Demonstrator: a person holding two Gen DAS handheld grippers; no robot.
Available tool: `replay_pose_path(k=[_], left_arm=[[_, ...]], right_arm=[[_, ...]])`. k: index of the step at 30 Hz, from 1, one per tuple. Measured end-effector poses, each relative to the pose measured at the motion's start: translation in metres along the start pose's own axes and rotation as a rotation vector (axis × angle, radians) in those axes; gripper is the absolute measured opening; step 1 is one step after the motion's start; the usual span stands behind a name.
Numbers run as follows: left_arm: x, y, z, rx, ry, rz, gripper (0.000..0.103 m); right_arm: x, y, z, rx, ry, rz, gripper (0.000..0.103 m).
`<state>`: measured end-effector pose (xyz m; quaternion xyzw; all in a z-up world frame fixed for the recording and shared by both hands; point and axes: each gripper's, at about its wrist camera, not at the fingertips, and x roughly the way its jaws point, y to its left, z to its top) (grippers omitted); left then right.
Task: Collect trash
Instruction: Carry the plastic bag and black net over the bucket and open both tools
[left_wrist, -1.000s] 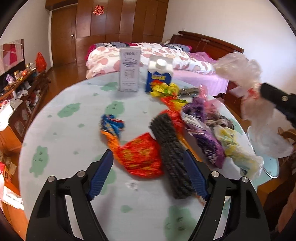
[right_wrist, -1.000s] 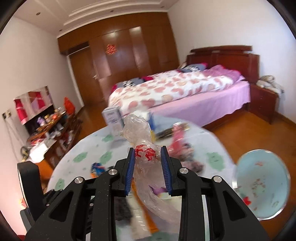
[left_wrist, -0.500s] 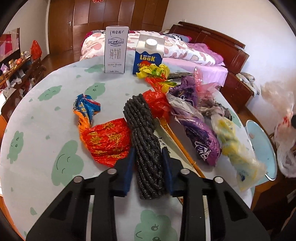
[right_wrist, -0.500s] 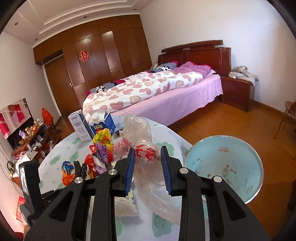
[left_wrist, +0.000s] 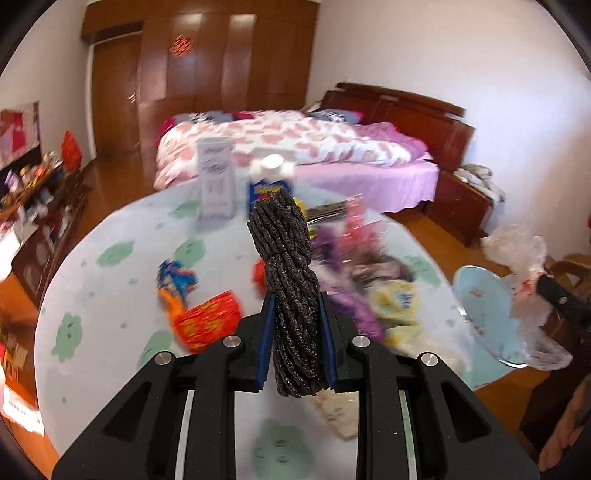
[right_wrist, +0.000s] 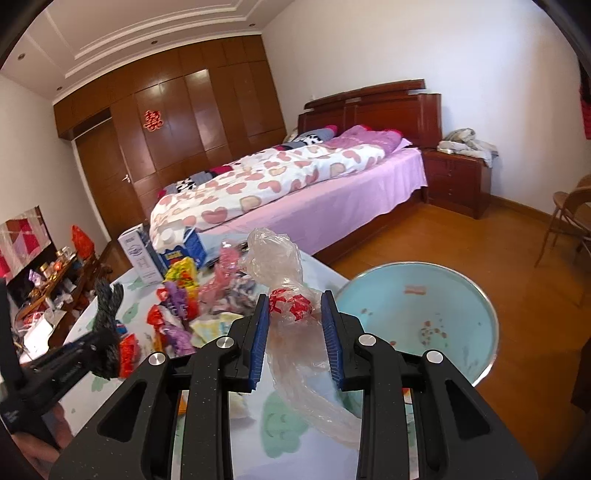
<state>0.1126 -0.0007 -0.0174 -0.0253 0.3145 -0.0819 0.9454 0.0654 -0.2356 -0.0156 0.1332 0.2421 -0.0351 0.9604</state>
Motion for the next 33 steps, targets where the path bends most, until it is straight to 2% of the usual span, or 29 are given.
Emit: replay_pose_path(k=[11, 19, 28, 33], left_arm=[[0.0, -0.08, 0.006, 0.151, 0.004, -0.103, 0.022], [0.005, -0.129, 0.01, 0.22, -0.001, -0.17, 0.023], [0.02, -0.177, 0.008, 0.284, 0.024, -0.245, 0.023], [0.034, -0.202, 0.002, 0.322, 0.05, -0.281, 0.023]], right_arm=[[-0.02, -0.046, 0.007, 0.055, -0.055, -0.085, 0.029], [-0.022, -0.084, 0.011, 0.111, -0.071, -0.17, 0.029], [-0.012, -0.118, 0.006, 0.153, -0.04, -0.251, 0.029], [-0.004, -0.137, 0.0, 0.191, 0.003, -0.267, 0.029]])
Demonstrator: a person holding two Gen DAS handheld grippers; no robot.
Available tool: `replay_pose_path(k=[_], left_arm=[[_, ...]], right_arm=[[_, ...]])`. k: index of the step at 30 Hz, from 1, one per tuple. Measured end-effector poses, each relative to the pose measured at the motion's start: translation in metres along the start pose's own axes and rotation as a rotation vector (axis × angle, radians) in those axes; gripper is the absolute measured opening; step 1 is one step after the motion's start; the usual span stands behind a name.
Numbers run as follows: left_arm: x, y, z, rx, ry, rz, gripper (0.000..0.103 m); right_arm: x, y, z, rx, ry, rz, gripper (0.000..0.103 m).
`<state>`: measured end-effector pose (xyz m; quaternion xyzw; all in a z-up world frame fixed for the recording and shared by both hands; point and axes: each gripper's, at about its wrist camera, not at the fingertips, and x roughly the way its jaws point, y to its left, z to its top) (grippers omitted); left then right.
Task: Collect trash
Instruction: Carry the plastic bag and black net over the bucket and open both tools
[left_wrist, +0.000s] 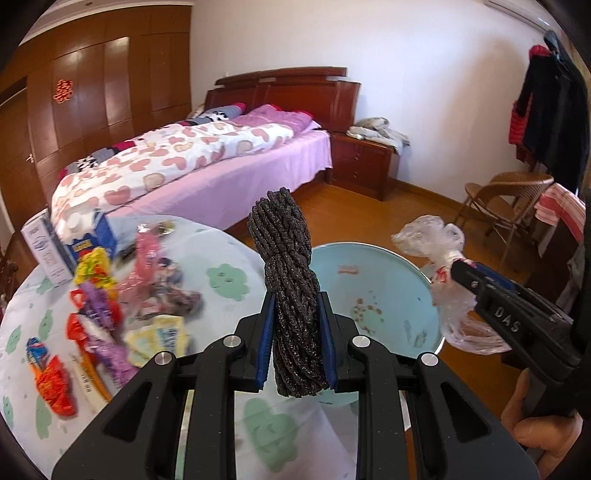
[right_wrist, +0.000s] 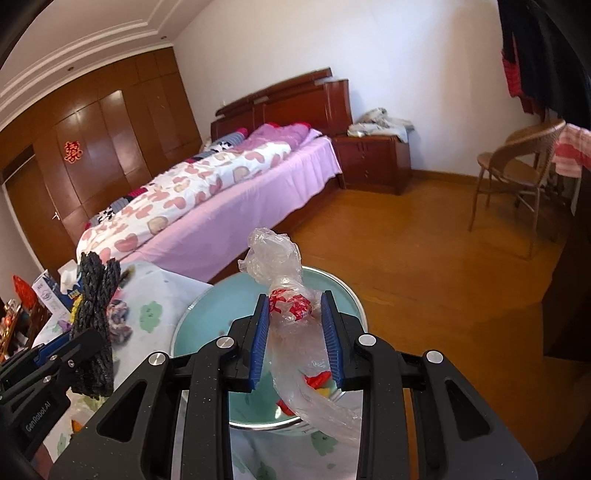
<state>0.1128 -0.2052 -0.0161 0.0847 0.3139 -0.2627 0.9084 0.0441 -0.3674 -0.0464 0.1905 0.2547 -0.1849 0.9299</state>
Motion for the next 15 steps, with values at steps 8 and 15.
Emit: replay_pose_path(k=[8, 15], left_arm=[[0.031, -0.025, 0.0, 0.032, 0.055, -0.039, 0.023], [0.058, -0.032, -0.004, 0.037, 0.11, -0.049, 0.023]], right_arm=[[0.02, -0.013, -0.007, 0.027, 0.073, 0.003, 0.029], [0.033, -0.016, -0.011, 0.046, 0.114, 0.011, 0.031]])
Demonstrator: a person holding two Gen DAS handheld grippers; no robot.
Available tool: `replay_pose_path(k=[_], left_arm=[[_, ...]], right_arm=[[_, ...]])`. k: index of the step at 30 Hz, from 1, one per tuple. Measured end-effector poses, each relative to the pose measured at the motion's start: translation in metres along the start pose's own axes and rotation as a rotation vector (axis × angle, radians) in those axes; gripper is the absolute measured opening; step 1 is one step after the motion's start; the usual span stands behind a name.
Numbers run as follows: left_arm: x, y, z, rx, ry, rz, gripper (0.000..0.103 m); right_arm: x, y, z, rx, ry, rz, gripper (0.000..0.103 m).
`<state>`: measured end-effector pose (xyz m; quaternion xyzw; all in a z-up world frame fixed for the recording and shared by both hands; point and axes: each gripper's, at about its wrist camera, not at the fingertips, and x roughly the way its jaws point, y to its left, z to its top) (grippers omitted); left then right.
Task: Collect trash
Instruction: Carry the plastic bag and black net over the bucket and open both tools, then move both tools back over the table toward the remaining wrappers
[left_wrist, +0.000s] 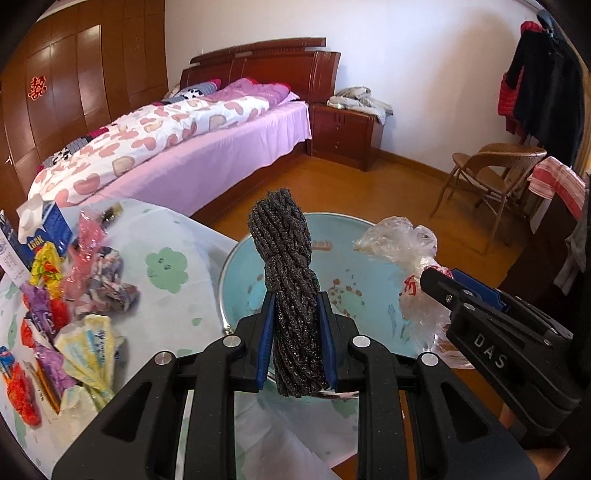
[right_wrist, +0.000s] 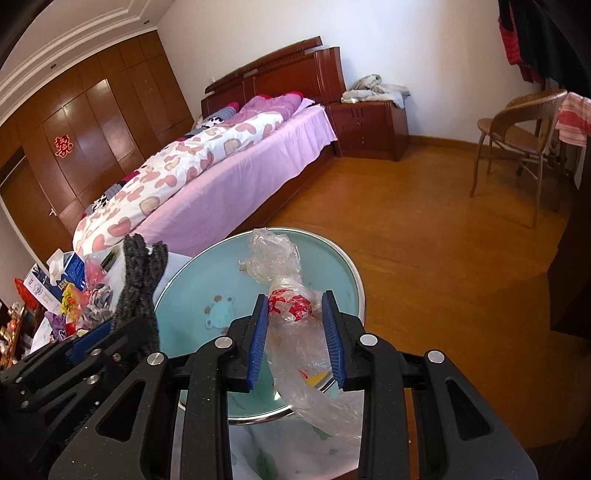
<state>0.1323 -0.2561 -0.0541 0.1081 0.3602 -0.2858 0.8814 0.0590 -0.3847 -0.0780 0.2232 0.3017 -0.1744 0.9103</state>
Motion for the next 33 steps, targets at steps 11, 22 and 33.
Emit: replay_pose_path(k=[11, 22, 33], left_arm=[[0.008, 0.002, 0.002, -0.001, 0.015, 0.028, 0.043], [-0.019, 0.019, -0.001, -0.038, -0.041, 0.093, 0.075], [-0.054, 0.051, -0.021, -0.089, -0.06, 0.191, 0.089]], right_arm=[[0.003, -0.004, 0.002, 0.03, 0.002, 0.011, 0.038], [-0.017, -0.001, 0.006, 0.048, -0.07, -0.025, 0.057], [-0.028, 0.031, 0.001, -0.039, -0.078, -0.009, 0.069]])
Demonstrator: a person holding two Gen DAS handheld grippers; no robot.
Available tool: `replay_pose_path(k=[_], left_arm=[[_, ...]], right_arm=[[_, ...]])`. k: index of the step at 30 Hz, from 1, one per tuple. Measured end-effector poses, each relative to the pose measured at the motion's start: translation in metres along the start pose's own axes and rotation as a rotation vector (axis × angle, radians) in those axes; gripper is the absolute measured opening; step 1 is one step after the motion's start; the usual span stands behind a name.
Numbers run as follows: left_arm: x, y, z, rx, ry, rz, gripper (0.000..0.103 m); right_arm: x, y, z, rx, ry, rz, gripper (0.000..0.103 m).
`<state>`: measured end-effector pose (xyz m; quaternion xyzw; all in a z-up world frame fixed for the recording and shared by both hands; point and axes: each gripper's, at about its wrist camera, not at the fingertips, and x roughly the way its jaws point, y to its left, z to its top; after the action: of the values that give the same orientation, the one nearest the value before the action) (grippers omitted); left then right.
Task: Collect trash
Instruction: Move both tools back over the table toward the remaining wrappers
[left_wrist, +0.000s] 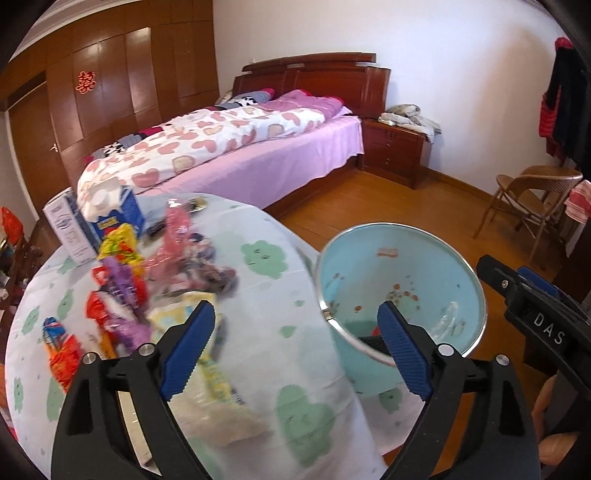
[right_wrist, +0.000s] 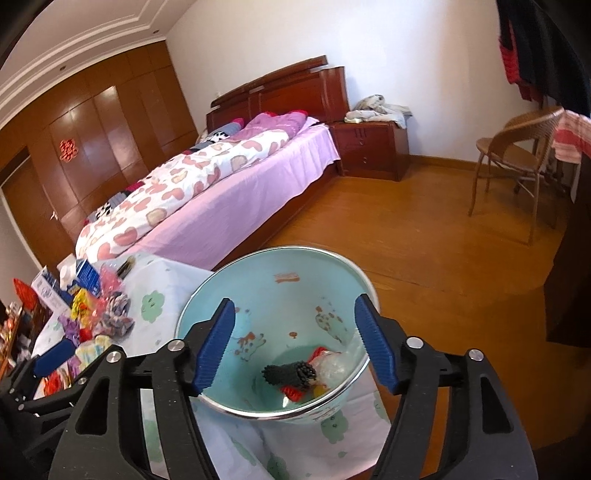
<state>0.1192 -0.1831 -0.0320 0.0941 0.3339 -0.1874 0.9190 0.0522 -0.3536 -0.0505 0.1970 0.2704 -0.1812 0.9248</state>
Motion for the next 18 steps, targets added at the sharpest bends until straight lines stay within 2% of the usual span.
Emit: replay_pose_path(k=[18], left_arm=[[-0.033, 0.083, -0.027, -0.124, -0.005, 0.111, 0.09]], right_arm=[[-0.014, 0.079, -0.031, -0.182, 0.026, 0.046, 0.069]])
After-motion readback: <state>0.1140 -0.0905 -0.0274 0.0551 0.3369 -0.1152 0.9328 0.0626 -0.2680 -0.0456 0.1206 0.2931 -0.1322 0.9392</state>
